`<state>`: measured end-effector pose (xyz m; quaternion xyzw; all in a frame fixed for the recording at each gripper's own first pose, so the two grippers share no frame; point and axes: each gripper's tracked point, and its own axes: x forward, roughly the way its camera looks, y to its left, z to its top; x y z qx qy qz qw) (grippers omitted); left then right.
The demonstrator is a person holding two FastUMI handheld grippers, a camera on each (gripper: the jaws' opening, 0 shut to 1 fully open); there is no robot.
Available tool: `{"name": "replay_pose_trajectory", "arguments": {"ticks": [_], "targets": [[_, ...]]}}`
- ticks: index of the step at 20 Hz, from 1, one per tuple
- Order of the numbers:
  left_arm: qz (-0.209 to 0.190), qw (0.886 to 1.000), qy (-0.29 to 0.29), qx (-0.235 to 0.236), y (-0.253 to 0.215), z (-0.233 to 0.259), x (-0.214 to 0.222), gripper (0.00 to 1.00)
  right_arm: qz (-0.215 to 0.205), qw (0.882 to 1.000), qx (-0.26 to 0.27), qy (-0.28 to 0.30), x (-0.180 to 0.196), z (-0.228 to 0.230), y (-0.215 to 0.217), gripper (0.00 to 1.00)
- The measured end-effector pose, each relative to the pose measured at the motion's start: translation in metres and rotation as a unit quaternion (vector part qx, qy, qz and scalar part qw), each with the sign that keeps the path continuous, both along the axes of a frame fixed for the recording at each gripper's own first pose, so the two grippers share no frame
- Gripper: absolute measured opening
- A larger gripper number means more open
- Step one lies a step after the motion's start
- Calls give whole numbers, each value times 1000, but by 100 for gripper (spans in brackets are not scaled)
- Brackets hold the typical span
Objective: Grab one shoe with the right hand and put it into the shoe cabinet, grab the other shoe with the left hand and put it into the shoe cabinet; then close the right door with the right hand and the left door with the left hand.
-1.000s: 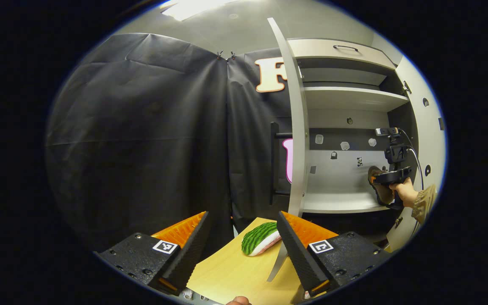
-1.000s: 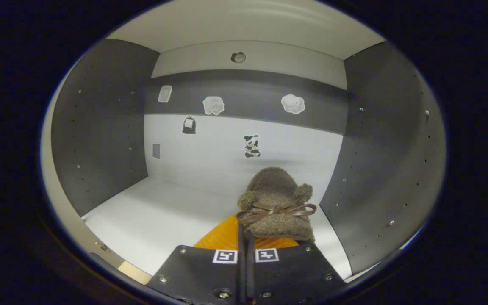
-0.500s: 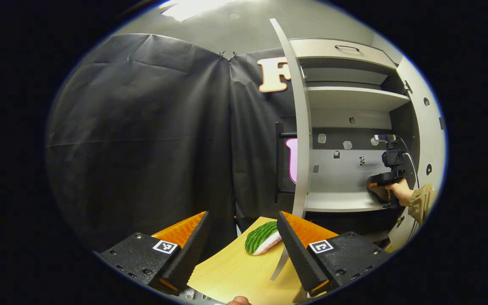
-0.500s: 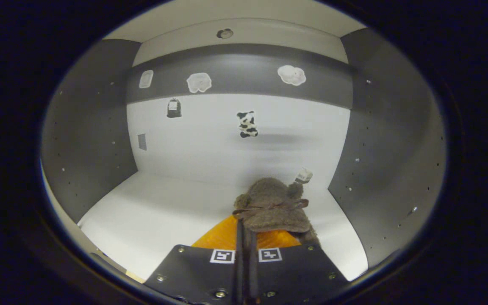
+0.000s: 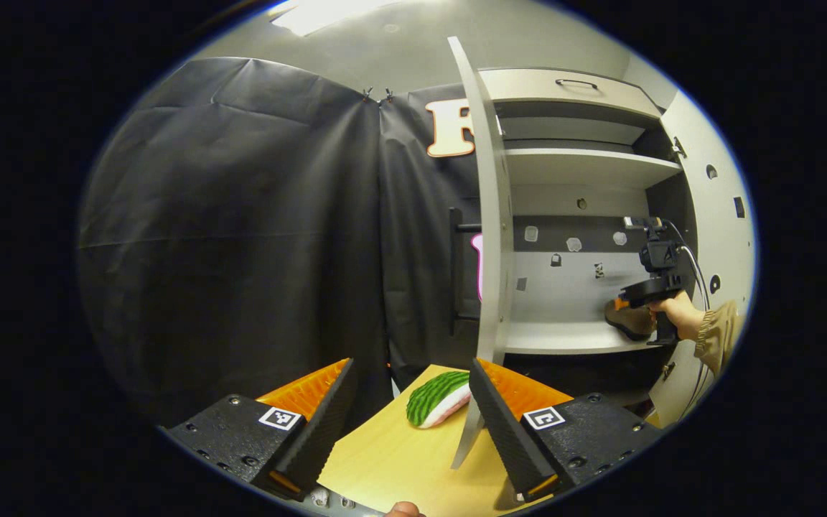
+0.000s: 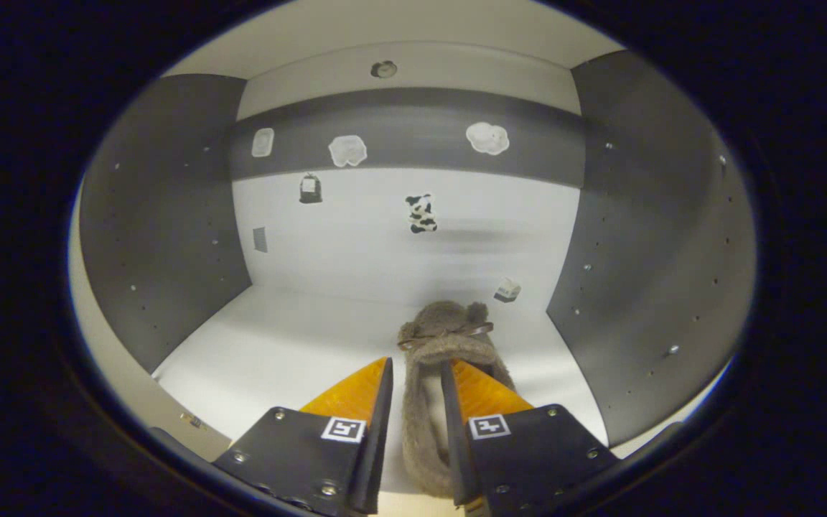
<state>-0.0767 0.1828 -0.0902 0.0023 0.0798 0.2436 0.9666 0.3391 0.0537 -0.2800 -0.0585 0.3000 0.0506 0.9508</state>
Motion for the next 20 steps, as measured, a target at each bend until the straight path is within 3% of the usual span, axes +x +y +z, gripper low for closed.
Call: {"name": "replay_pose_trajectory", "arguments": {"ticks": [6, 11, 15, 20], "targets": [[-52, 998, 34, -19, -40, -38, -2, 99, 33, 996, 15, -78, -73, 76, 17, 38], [-100, 990, 88, -47, -76, -115, -3, 96, 52, 987, 34, -147, -141, 141, 29, 36], [-155, 973, 150, -80, -109, -188, 0, 98, 59, 979, 58, -184, -189, 190, 33, 36], [-207, 937, 238, -149, -148, -277, -12, 98, 52, 974, 56, -214, -228, 232, 15, 38]]}}
